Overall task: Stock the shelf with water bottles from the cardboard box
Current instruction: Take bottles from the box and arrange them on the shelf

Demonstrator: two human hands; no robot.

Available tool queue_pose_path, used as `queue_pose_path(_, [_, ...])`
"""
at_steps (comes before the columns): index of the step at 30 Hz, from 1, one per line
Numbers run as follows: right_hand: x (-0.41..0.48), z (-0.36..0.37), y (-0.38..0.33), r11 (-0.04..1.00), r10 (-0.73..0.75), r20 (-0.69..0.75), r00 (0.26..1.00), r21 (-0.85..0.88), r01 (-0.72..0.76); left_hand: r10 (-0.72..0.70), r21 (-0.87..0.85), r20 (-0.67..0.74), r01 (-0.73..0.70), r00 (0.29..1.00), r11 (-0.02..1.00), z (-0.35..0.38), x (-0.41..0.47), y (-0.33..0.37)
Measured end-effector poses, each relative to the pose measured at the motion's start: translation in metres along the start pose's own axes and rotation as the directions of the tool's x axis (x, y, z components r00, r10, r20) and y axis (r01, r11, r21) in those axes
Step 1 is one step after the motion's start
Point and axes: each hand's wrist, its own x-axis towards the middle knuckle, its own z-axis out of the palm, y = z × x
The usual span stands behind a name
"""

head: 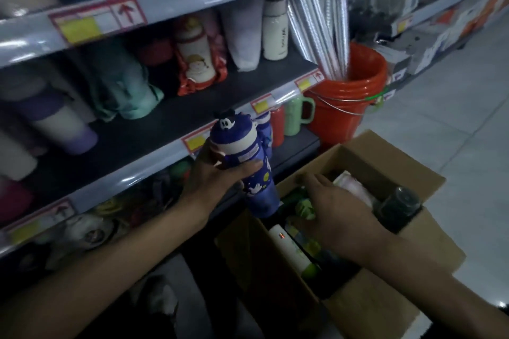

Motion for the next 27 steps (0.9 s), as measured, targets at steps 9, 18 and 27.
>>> queue_pose_path(9, [0.022,0.012,-0.07,0.941,-0.049,-0.112,0.992,0.328,0.084,-0.166,-0.306,-0.126,0.12,0.978,0.944,-0.009,-0.027,0.015])
queue_pose_path(18, [0.05,0.034,-0.087,0.867,0.172,-0.038,0.984,0.481,-0.133,-0.34,-0.251,-0.044,0.319,0.939,0.914,-0.017,-0.02,0.021])
queue_pose_path(27, [0.053,0.018,-0.079,0.36,0.239,0.245,0.94,0.877,-0.32,-0.274,-0.259,0.057,0.28,0.96,0.924,-0.04,-0.026,0.032])
